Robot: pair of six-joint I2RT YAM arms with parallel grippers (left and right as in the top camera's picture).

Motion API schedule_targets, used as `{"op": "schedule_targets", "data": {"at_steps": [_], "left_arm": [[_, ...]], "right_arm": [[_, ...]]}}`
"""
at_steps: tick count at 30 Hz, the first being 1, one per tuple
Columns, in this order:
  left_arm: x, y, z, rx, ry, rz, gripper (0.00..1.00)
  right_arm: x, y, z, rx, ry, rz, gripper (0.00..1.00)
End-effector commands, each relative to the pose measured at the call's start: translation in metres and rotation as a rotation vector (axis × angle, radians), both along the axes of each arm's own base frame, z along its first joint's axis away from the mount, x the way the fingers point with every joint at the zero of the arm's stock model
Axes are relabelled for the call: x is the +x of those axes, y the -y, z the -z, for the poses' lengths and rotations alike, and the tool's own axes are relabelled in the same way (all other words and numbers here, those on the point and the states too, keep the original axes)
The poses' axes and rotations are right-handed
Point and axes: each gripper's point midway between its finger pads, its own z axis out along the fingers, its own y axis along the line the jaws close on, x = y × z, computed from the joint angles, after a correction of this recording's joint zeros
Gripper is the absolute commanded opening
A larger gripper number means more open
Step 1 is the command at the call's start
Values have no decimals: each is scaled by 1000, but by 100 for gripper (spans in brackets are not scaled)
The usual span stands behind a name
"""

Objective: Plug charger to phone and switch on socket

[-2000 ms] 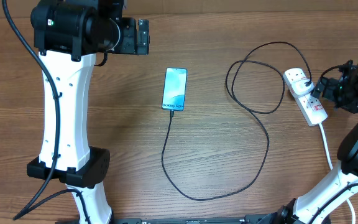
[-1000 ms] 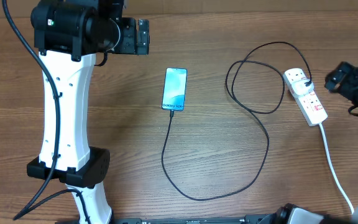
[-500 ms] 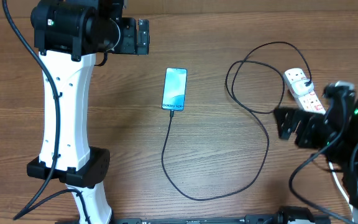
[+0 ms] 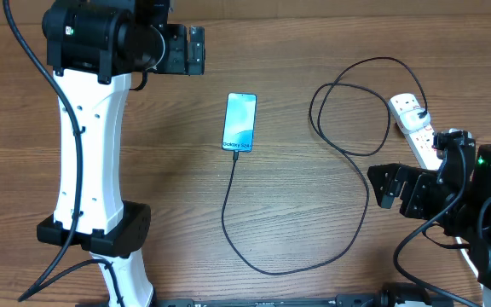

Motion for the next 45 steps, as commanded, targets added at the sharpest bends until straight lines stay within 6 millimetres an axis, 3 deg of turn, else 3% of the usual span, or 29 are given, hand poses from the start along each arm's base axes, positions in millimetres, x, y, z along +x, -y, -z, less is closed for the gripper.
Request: {"op": "schedule_targets", "data": {"at_steps": [1, 11, 19, 36, 45], "left_arm": [[0, -5, -1, 5, 3, -28, 99], [0, -5, -1, 5, 3, -28, 100], [0, -5, -1, 5, 3, -28, 100], [0, -5, -1, 5, 3, -28, 100], [0, -5, -1, 5, 3, -28, 99]], "right_arm": [[0, 3, 2, -27, 1, -2, 100], [5, 2, 0, -49, 42, -35, 100], [7, -12, -12, -94, 279, -129, 100], [2, -11, 14, -138, 746, -107, 100], [8, -11, 24, -147, 884, -97, 100]]}}
